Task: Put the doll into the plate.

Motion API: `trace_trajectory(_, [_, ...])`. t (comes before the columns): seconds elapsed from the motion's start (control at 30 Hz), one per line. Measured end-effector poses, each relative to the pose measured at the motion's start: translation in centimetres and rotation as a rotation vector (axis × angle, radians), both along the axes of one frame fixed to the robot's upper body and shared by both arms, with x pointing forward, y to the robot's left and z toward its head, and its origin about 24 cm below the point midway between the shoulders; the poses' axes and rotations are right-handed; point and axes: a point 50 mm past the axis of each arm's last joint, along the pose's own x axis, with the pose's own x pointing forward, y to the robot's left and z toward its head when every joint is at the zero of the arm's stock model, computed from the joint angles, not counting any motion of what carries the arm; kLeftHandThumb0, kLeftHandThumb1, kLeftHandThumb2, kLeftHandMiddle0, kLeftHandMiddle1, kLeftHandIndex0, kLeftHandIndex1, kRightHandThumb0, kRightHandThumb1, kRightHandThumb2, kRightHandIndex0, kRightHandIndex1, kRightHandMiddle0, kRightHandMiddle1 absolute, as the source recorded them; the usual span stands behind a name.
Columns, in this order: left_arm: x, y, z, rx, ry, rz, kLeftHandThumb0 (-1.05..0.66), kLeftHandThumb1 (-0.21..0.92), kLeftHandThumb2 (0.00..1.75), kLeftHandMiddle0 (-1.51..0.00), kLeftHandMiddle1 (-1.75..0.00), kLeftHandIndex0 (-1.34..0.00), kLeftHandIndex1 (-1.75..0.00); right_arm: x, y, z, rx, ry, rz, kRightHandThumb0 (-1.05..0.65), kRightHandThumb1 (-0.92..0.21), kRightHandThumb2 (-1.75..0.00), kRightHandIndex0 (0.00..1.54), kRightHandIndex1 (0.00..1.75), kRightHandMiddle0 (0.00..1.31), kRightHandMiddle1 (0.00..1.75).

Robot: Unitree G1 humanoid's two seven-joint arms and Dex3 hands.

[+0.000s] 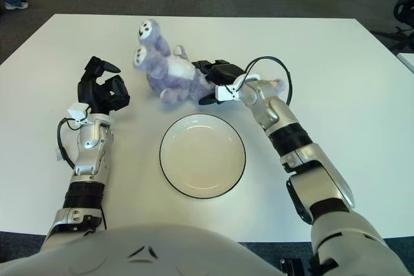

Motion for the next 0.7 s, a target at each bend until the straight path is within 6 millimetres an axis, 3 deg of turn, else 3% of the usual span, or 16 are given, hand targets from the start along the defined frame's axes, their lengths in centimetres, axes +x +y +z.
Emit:
trace_trajectory(0.07, [-0.01,0.0,0.01,-0.001,-0.001,0.0,-0.45,0.39,1.21,-1.29,-1.75,-0.55,-1.75,0.23,0.02,-0.02,-0.005,-0.005,-0.005,-1.0,-0.92,-0.4,0.0,0.67,0.0,0.0])
trace_trajectory(0.27, [-0.02,0.03,0.04,-0.006,-0.003,0.007,-0.46,0.38,1.23,-1.3,-1.75,-0.56,-1.75,0.4,0.39,-0.26,0.0,-0.004,-0.017,-0.95,-0.92,-0.34,0.0,0.92,0.0,0.0])
trace_trajectory(0.7, [-0.07,0.11,-0.02,-0.008,-0.001,0.011,-0.46,0.38,1.23,-1.31,-1.75,-0.56,-1.75,0.51,0.95,-0.85,-0.001,-0.006,-0.069,-0.93,-0.91,-0.28,0.0,0.82,0.0,0.0])
